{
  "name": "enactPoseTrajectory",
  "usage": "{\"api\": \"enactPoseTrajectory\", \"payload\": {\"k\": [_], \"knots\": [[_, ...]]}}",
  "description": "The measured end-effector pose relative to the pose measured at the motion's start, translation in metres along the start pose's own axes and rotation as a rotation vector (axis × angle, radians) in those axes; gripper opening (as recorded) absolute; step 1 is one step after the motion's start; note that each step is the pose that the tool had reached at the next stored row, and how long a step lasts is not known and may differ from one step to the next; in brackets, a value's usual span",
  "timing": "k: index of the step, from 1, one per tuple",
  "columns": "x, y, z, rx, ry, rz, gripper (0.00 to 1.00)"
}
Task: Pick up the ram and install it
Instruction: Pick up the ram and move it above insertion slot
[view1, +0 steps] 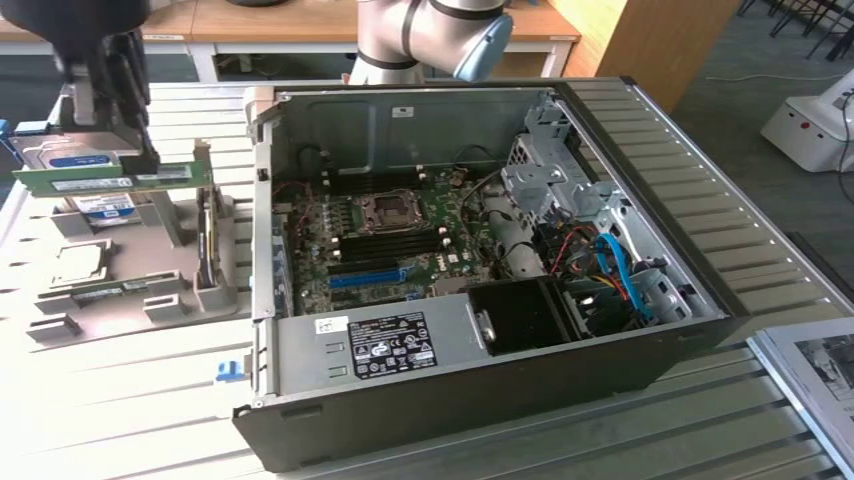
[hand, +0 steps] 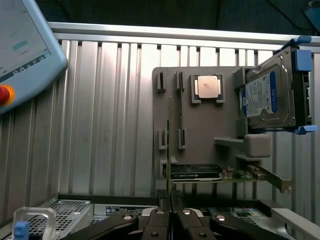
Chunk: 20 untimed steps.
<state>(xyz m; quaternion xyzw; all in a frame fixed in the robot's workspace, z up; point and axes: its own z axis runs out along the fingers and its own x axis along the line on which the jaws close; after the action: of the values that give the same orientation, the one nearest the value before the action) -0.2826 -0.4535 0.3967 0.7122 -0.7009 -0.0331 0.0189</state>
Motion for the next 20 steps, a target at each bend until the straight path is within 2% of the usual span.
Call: {"api": "enactPoseTrajectory", "payload": {"k": [20], "knots": [[0.001, -0.0601, -0.0044, -0.0212, -0.0004, 0.0, 0.11]]}}
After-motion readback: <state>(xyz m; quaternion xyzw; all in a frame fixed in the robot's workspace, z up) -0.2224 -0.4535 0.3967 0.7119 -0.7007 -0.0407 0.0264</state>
